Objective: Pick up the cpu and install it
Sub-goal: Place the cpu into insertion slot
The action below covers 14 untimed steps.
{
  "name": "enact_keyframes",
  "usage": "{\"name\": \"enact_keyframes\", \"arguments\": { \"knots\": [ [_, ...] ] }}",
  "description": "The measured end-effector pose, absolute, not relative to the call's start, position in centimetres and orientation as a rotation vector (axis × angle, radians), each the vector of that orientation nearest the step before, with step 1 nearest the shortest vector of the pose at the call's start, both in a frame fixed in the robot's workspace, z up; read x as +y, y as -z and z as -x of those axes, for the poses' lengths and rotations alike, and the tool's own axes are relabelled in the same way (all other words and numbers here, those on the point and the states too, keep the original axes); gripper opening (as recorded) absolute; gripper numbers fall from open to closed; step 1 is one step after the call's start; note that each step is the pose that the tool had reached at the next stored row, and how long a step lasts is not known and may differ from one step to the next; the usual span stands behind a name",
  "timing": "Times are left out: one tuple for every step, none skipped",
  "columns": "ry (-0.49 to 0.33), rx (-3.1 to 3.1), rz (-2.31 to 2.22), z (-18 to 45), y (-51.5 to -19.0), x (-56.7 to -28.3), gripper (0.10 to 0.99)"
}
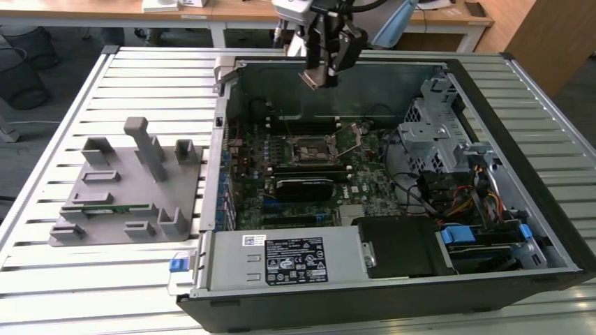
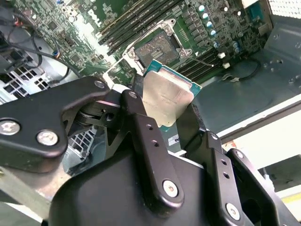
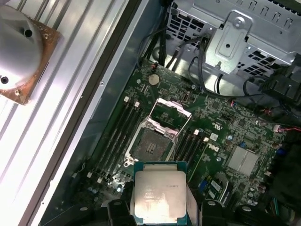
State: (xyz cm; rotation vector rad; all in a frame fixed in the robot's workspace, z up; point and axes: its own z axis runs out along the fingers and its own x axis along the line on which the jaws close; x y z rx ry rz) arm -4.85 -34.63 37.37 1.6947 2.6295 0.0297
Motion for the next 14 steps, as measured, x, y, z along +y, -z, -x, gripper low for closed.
{"name": "enact_keyframes", "arguments": {
  "knots": [
    [-0.030, 2.619, -1.711, 4.85, -37.36, -34.62, 0.525],
    [-0.030, 2.608, -1.727, 4.85, -37.35, -34.60, 0.525],
    [-0.029, 2.596, -1.744, 4.85, -37.33, -34.58, 0.525],
    [-0.029, 2.586, -1.760, 4.85, -37.32, -34.57, 0.525],
    [-0.029, 2.574, -1.776, 4.85, -37.32, -34.55, 0.525],
    [-0.029, 2.563, -1.792, 4.85, -37.30, -34.54, 0.525],
    [-0.029, 2.551, -1.809, 4.85, -37.29, -34.53, 0.525],
    [-0.029, 2.538, -1.827, 4.85, -37.29, -34.52, 0.525],
    [-0.029, 2.525, -1.845, 4.85, -37.28, -34.51, 0.525],
    [-0.028, 2.510, -1.865, 4.85, -37.27, -34.50, 0.525],
    [-0.028, 2.495, -1.885, 4.85, -37.25, -34.50, 0.525],
    [-0.028, 2.480, -1.904, 4.85, -37.24, -34.49, 0.525],
    [-0.028, 2.465, -1.924, 4.85, -37.23, -34.49, 0.525],
    [-0.028, 2.449, -1.943, 4.85, -37.21, -34.48, 0.525]
  ]
}}
